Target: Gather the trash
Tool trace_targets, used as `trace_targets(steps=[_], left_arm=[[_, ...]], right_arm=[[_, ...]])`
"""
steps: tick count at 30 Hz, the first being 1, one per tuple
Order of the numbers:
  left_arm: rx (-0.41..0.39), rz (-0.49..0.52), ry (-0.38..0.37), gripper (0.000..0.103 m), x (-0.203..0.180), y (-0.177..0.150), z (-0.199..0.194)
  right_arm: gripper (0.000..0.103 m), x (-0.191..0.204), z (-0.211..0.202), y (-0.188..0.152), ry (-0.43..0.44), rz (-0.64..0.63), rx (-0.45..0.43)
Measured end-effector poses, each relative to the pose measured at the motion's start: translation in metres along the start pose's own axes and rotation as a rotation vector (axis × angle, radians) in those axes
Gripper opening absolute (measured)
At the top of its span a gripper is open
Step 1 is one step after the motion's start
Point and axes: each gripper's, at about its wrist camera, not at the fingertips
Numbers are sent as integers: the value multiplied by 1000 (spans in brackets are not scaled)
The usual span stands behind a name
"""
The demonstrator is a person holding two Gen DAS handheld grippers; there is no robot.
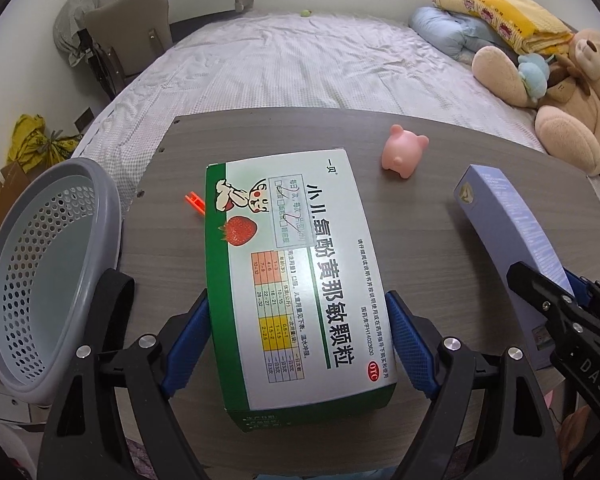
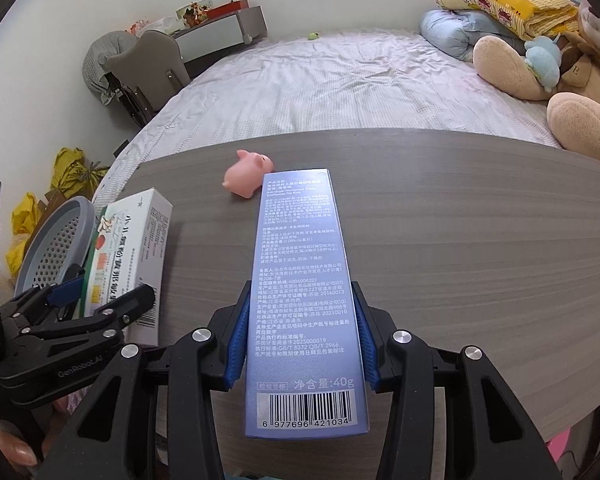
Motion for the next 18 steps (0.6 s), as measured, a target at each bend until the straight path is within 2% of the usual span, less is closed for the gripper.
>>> trace_targets(steps=[7,18], left_arm=[[-4,12,27,81,-4,1,2],[-3,0,20,81,-4,2,3]], right_arm=[[44,-9,11,-4,5,14,23],[45,-11,15,-8,24,8,25]])
Point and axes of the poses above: each gripper's, at about its wrist camera, not at the fingertips, and z roughly the way its jaws point, x to its left, y to its top, and after that the axes turned 11 degrees about x, right-handed
